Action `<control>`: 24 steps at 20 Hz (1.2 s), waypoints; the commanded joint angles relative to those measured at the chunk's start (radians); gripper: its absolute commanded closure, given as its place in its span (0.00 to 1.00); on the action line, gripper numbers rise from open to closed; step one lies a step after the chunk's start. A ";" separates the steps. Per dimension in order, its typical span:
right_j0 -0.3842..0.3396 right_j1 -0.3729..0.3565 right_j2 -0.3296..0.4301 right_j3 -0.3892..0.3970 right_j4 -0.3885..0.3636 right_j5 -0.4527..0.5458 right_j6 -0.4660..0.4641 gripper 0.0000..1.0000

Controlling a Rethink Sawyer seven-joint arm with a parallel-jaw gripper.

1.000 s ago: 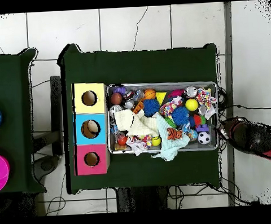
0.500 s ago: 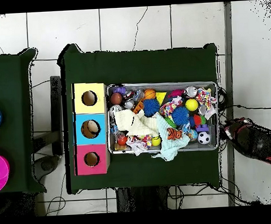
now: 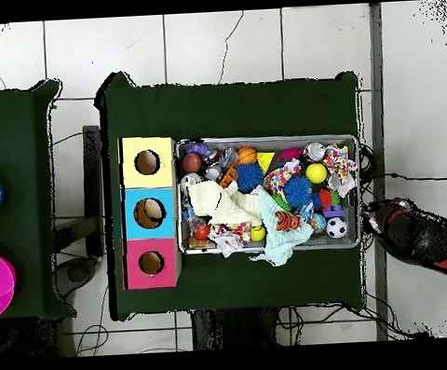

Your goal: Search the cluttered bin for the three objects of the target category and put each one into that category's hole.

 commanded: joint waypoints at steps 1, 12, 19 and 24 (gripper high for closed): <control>0.091 -0.039 -0.032 0.127 0.037 -0.045 0.253 0.00; 0.094 -0.058 -0.060 0.184 0.086 -0.087 0.259 0.00; 0.123 -0.069 -0.090 0.240 0.096 -0.158 0.290 0.00; 0.148 -0.066 -0.113 0.263 0.115 -0.198 0.305 0.00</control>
